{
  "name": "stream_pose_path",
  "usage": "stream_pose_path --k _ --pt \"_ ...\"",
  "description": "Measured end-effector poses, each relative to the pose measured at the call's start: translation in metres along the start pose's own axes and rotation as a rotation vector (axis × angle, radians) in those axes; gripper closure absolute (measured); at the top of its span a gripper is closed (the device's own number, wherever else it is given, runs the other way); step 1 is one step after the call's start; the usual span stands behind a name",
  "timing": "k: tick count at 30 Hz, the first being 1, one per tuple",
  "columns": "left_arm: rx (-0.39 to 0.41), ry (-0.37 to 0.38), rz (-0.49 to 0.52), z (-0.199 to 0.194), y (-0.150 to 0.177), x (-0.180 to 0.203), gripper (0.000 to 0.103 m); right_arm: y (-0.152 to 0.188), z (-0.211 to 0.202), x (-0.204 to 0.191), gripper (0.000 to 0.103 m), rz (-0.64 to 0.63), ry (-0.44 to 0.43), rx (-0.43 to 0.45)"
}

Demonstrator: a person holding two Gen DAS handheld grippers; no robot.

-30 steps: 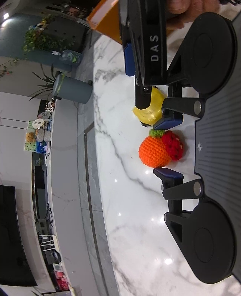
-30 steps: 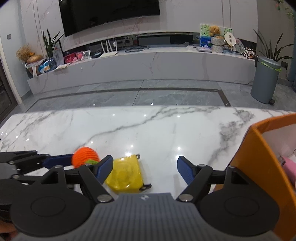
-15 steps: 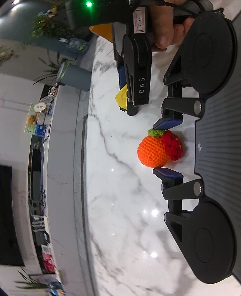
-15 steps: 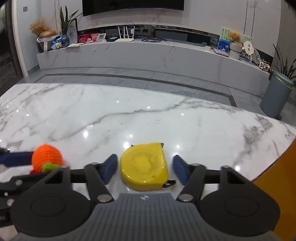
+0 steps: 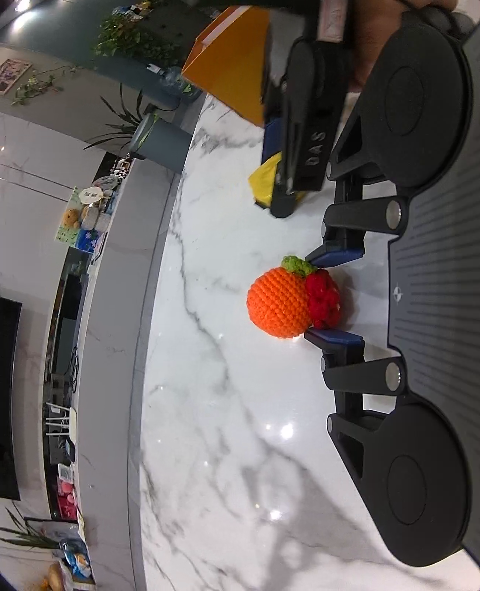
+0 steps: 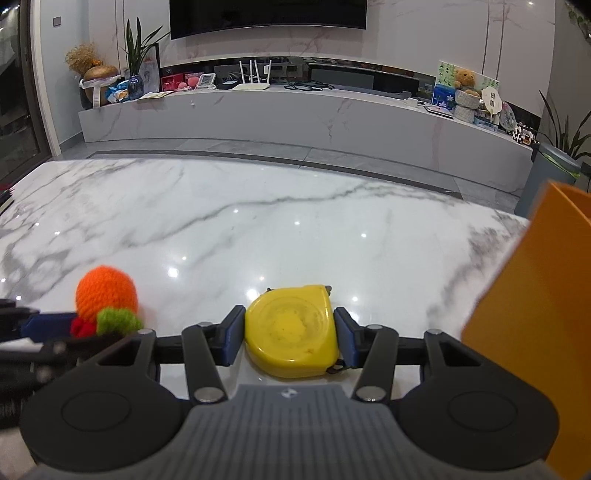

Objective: Organize objects
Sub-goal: 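Grasp the crocheted fruit with the left tool while the right tool grasps the tape measure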

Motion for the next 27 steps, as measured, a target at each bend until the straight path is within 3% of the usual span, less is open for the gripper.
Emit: stream_pose_path --k 6,11,13,15,16,17,19,27 --pt "-0.032 0.047 -0.040 -0.025 0.031 0.020 0.063 0.036 -0.034 -0.005 0.050 -0.023 -0.001 0.010" --pt "0.000 0.028 -0.073 -0.046 0.055 0.031 0.058 0.061 -0.058 -0.003 0.049 -0.027 -0.008 0.024" --pt "0.031 0.037 -0.116 -0.052 0.060 0.030 0.047 0.070 -0.065 -0.001 0.049 -0.025 -0.006 0.045" --pt "0.068 0.039 -0.139 -0.056 0.060 0.027 0.029 0.077 -0.070 0.001 0.049 -0.023 -0.012 0.065" --pt "0.086 0.027 -0.137 -0.057 0.058 0.026 0.026 0.080 -0.073 0.002 0.047 -0.021 -0.014 0.078" --pt "0.099 0.013 -0.131 -0.058 0.055 0.024 0.025 0.083 -0.074 0.003 0.037 -0.024 -0.013 0.085" --pt "0.115 -0.004 -0.131 -0.057 0.051 0.022 0.025 0.084 -0.074 0.005 0.031 -0.029 -0.020 0.082" --pt "0.097 -0.062 -0.069 -0.039 0.055 0.038 0.024 0.082 -0.069 0.008 0.030 -0.074 -0.071 0.080"
Point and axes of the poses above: each gripper's, at about its wrist camera, not at the fingertips, and z roughly the way its jaws point, x to its right, y to its underside, the point moved 5 cm from there along z, roughly the way its jaws point, and after that the axes turned 4 degrees about -x, right-handed, at the moved point
